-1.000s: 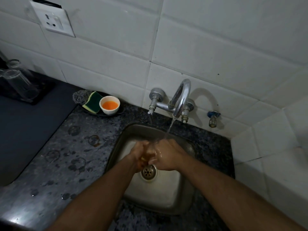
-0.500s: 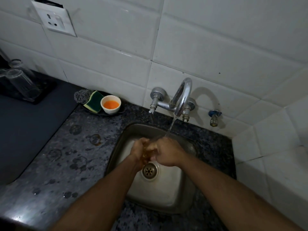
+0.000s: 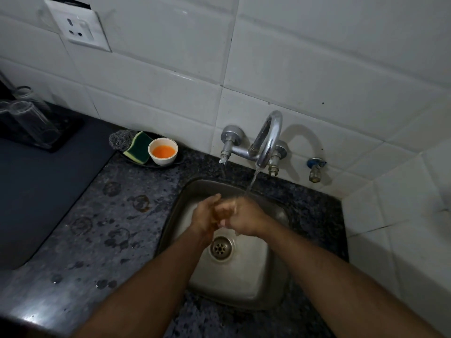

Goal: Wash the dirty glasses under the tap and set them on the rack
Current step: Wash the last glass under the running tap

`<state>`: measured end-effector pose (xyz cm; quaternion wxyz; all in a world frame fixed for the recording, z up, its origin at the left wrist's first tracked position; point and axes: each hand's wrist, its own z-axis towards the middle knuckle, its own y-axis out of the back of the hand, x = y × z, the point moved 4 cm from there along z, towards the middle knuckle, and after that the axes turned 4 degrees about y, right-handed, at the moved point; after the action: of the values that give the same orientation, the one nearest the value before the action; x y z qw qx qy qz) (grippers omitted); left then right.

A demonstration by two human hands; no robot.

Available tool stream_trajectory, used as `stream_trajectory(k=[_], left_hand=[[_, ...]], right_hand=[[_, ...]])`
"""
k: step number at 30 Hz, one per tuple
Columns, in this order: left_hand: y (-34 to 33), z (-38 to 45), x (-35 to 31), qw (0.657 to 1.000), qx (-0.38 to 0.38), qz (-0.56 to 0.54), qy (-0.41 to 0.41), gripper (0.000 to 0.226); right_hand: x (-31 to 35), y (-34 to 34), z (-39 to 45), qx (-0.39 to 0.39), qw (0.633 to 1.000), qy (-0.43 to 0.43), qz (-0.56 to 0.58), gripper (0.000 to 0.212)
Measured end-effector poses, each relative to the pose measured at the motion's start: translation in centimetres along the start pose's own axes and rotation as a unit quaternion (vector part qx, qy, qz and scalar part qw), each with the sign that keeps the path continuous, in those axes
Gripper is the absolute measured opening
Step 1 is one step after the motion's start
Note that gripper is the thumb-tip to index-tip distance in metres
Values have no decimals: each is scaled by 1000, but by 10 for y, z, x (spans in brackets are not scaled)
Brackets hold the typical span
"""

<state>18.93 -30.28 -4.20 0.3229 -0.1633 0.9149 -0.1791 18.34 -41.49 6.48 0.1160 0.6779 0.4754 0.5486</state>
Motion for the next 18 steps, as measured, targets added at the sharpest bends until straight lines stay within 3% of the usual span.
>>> stream_trajectory(k=[1,3,4,6,9,12,14,16,18], left_hand=[[0,1,1,1000,-4,4,-4,66],[-1,-9,-1,999,-31,15,0,44],[-4,-14,-2,999,-31,30,20,36],[-8,-17,0,996,-3,58,62,40],[-8,-14,-2,997,-13,39,68,40],[-7,-14,-7,1000,-14,10,-10,38],[-3,-15,-8,999,-37,18,-19,39],[-2,-16,-7,998,-51,35,9,29],[-1,-12,-4,995,-29,76,60,33]], right_hand=[[1,-3,2,11,1000,2,6,32],[1,-3,1,22,991,48,-120,26],[2,-1,-1,26,974,76,-211,26],[8,6,-3,40,932,134,-335,27],[13,15,-5,43,951,119,-282,33],[12,13,0,28,998,19,-59,33],[14,4,-2,49,998,7,-32,30],[17,4,-9,66,978,84,-182,24],[20,4,-16,93,922,156,-341,24]])
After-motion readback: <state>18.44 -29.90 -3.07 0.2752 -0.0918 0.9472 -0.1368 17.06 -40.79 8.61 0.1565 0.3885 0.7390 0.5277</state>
